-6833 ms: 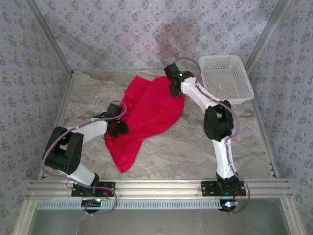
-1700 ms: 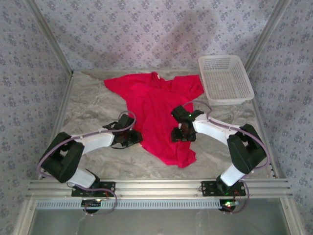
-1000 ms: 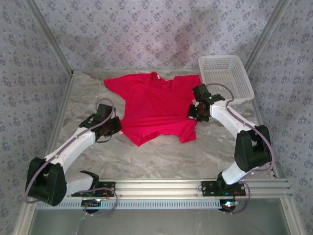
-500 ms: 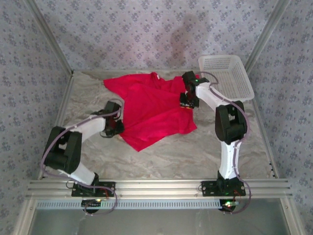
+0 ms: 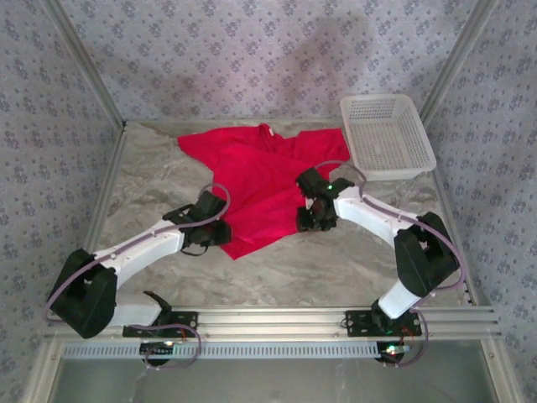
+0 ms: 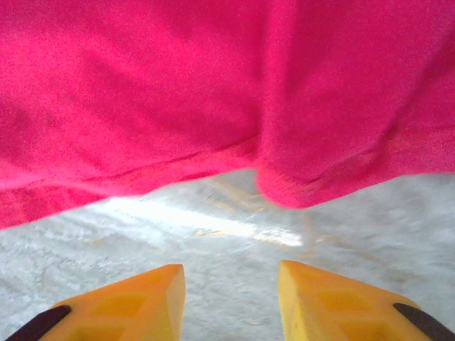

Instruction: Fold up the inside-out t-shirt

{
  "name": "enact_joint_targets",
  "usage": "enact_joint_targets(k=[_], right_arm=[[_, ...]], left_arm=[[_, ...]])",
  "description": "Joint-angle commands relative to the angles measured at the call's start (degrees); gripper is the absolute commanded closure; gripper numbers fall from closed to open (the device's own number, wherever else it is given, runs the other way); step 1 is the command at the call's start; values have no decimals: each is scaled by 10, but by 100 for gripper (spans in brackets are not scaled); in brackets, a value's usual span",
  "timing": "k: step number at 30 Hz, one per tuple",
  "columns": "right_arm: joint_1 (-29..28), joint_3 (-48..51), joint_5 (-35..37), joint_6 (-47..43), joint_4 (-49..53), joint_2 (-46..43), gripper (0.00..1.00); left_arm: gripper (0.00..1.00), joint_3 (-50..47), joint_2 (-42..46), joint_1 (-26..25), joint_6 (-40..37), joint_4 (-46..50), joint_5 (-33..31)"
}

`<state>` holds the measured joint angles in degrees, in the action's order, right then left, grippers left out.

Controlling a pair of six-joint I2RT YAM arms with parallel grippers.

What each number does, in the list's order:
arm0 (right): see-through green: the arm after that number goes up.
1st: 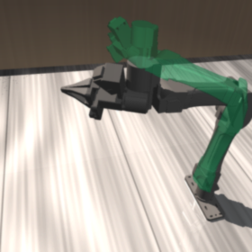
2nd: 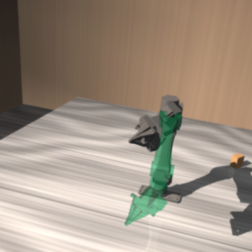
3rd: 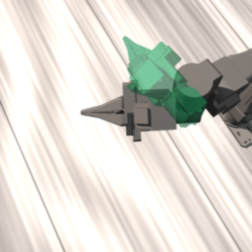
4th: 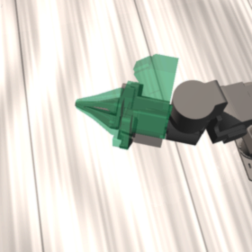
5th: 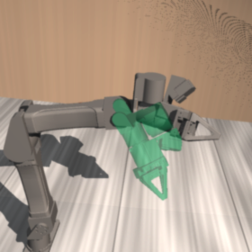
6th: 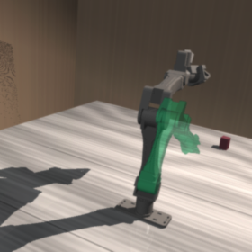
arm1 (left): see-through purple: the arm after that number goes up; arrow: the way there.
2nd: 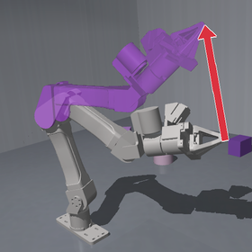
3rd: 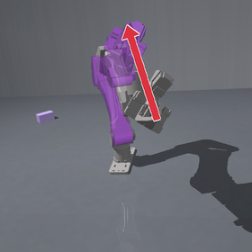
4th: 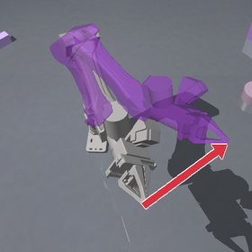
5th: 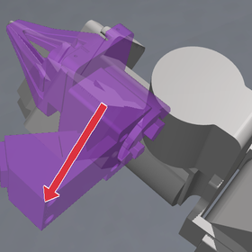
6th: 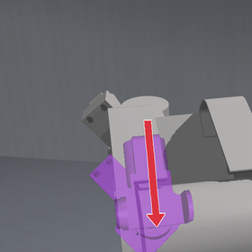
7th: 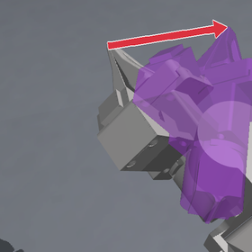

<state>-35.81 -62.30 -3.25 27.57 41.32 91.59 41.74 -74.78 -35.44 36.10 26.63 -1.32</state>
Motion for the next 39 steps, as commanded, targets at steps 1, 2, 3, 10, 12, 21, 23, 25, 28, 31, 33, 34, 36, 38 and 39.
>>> enact_joint_targets(k=[1,2,3,10,12,21,23,25,28,31,33,34,36,38,39], right_arm=[[-25,29,-16,56,-66,-4,53],[-33,31,-16,68,-87,0,51],[-38,30,-14,79,-96,5,48],[-75,-11,13,140,-132,51,35],[-79,-37,25,141,-119,80,35],[-81,-137,93,144,-88,173,64],[-80,-150,97,144,-77,178,83],[-80,-160,98,144,-71,173,99],[-82,-173,96,144,-38,153,100],[-83,-182,81,144,-21,126,100],[-81,-184,59,144,-11,111,100],[-79,-184,54,144,-10,105,100],[-76,-186,44,144,-10,96,100],[-74,-189,36,144,-10,92,100],[-74,-191,31,144,-9,92,100]], left_arm=[[58,-3,-11,-3,7,-64,11],[56,-3,-16,-3,5,-78,14],[55,0,-22,-4,5,-86,16],[61,10,-44,-5,3,-78,1],[62,2,-38,-5,1,-72,-8],[63,-14,-2,-19,-54,-73,-12],[63,-13,3,-26,-80,-82,-13],[61,-15,6,-29,-109,-97,-12],[64,-27,0,-34,-191,-155,43],[60,-41,-7,-60,-267,-217,59],[57,-43,-14,-75,-305,-243,54],[56,-40,-19,-78,-319,-251,50],[53,-30,-34,-79,-334,-258,44],[51,-16,-56,-80,-348,-258,45],[50,-9,-67,-79,-353,-258,48]])
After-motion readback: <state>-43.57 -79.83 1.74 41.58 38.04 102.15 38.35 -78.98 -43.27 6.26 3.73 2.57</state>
